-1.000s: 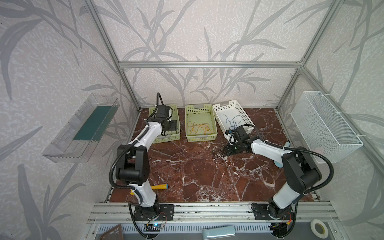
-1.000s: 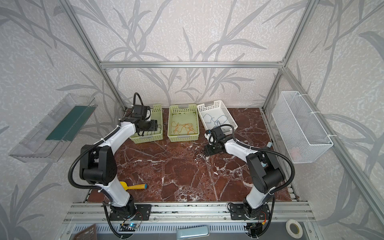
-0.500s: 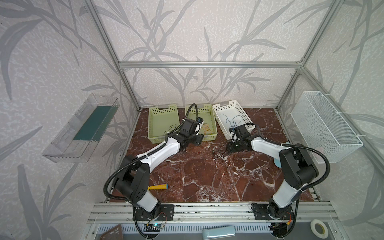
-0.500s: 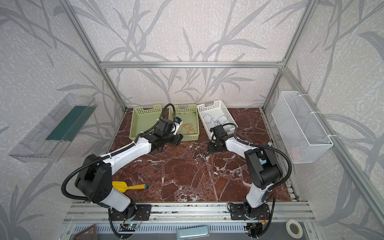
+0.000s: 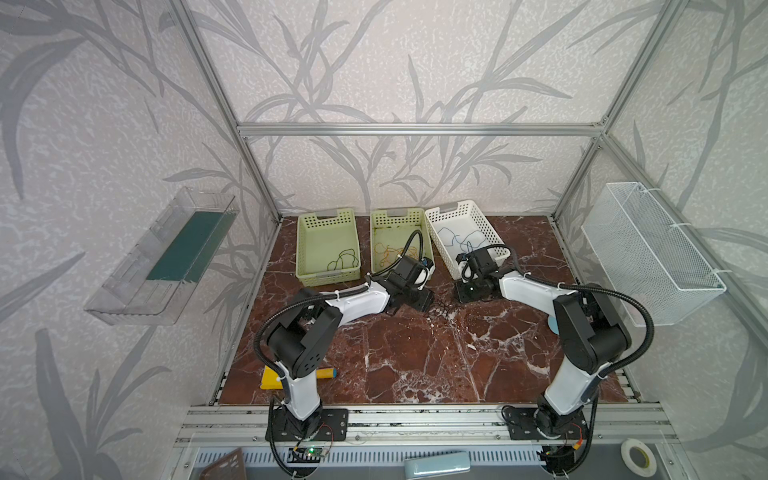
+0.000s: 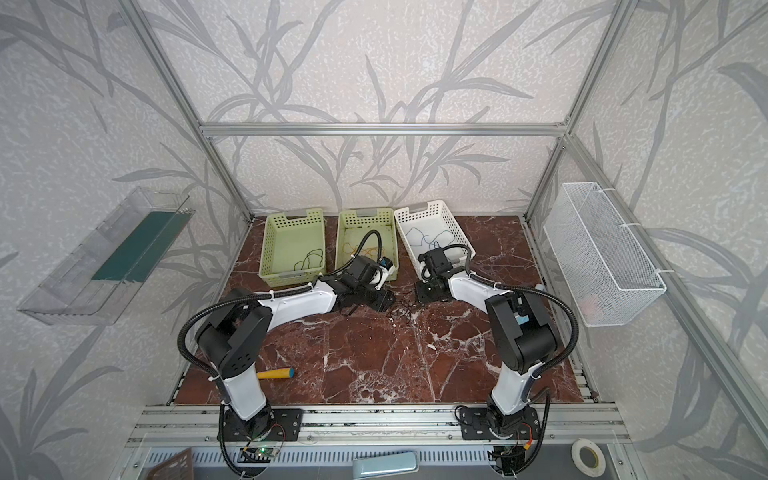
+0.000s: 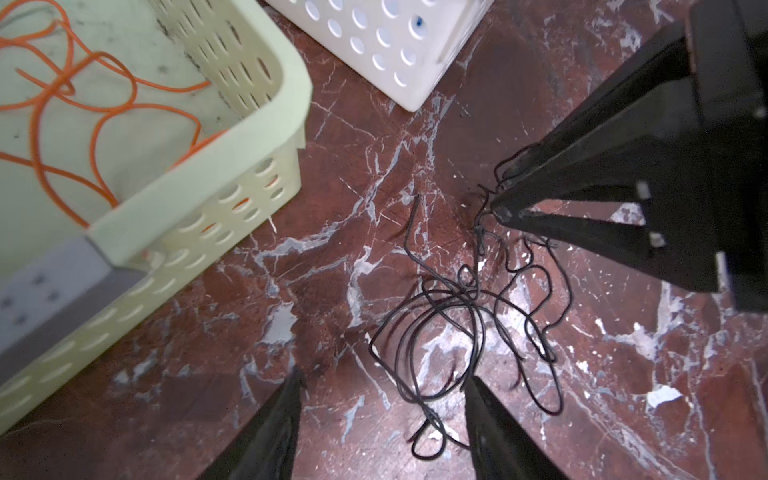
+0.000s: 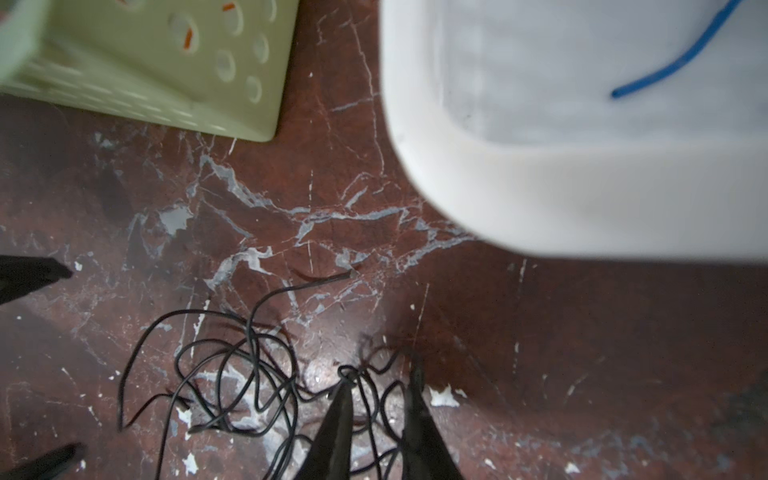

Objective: Untangle the cables
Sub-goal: 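Move the left gripper back over the black wire tangle beside the right gripper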

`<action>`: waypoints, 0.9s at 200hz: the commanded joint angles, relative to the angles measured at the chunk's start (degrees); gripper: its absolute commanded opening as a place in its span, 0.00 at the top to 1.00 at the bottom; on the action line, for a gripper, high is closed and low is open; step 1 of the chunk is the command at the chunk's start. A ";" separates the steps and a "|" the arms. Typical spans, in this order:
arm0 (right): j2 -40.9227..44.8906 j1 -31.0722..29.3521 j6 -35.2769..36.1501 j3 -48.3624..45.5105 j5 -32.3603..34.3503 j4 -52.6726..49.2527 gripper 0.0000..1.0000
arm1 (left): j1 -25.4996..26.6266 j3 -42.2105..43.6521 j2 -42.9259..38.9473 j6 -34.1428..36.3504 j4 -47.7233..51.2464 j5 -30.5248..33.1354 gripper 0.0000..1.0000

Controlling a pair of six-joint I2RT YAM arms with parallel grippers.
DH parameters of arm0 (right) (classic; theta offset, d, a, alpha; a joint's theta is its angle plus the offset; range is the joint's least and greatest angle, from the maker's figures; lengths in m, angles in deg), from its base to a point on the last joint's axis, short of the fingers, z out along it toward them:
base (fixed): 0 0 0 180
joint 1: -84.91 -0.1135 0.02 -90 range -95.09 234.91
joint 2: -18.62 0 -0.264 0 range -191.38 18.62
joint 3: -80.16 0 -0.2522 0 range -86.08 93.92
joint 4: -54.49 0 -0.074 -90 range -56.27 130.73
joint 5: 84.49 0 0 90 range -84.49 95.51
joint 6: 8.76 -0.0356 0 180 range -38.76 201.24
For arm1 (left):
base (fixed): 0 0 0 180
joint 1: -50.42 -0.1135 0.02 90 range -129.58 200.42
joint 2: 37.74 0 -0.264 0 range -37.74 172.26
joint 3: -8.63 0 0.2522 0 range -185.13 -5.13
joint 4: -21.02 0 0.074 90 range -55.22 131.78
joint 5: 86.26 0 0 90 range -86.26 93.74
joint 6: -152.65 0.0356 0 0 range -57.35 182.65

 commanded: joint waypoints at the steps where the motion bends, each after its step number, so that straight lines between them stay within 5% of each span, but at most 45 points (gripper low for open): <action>1: -0.68 0.09 -0.04 0.83 -0.53 -0.22 0.81 | 0.35 -1.45 2.48 -3.90 -0.54 -1.49 0.38; 51: 0.08 0.09 0.14 0.50 -0.45 -0.15 0.87 | 0.66 -5.21 6.92 -4.30 5.66 -0.01 0.51; 97: 2.41 0.84 0.67 -0.12 0.00 -1.00 0.94 | 0.71 -5.26 5.21 -2.88 7.37 4.19 1.00; 180: 12.24 15.02 2.42 -5.49 -3.59 -3.38 1.00 | -0.39 0.76 -12.29 7.55 5.95 16.12 1.00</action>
